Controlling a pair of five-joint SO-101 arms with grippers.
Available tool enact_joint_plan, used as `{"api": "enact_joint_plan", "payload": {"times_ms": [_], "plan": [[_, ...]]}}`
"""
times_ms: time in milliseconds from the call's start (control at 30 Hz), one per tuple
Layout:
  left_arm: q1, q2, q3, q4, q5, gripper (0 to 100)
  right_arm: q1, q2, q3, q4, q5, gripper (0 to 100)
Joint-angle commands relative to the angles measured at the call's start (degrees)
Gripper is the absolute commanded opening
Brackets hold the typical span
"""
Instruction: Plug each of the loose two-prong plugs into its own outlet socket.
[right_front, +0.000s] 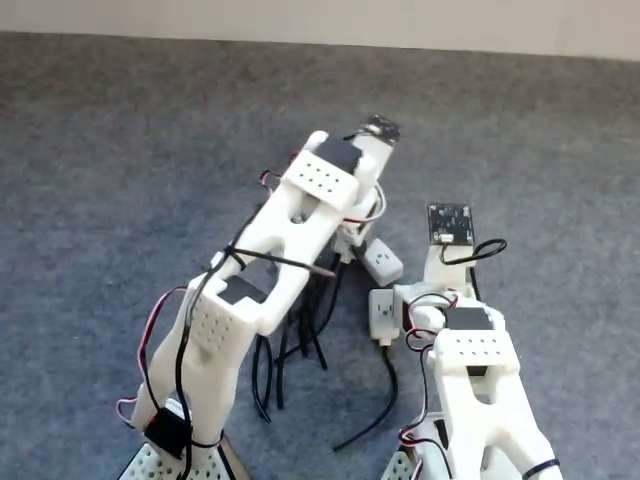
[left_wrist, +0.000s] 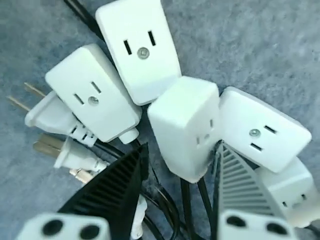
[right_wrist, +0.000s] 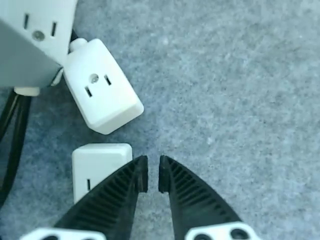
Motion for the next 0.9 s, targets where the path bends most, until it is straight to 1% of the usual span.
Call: {"api": "enact_joint_plan", "payload": {"times_ms": [0, 67, 200, 300, 467, 633, 800, 867], "plan": [[-2.2, -0.5, 1.6, -2.6, -0.1, 21, -0.6, -1.5, -0.4, -1.3, -0.1, 5.5], [-2.2, -0.4, 1.6, -3.1, -0.4, 21, -0.6, -1.5, -0.4, -1.3, -0.1, 5.5], [-2.2, 1.5, 1.3, -3.3, -3.4, 20, -0.6, -1.5, -0.4, -1.3, -0.1, 5.5], [-2.2, 2.2, 1.3, -3.3, -6.0, 13, -0.6, -1.5, -0.4, -1.3, -0.1, 5.5], [-2.2, 0.7, 1.3, -2.8, -12.4, 0, -0.6, -1.5, -0.4, -1.3, -0.1, 5.5], [-3.3, -2.6, -1.7, 3.3, -16.0, 0, -0.6, -1.5, -0.4, -1.3, -0.1, 5.5], [-6.8, -5.1, -12.5, 12.1, -18.3, 0, -0.6, -1.5, -0.4, -1.3, -0.1, 5.5], [-9.1, -6.0, -14.6, 13.4, -19.3, 0, -0.6, -1.5, -0.4, -1.3, -0.1, 5.5]]}}
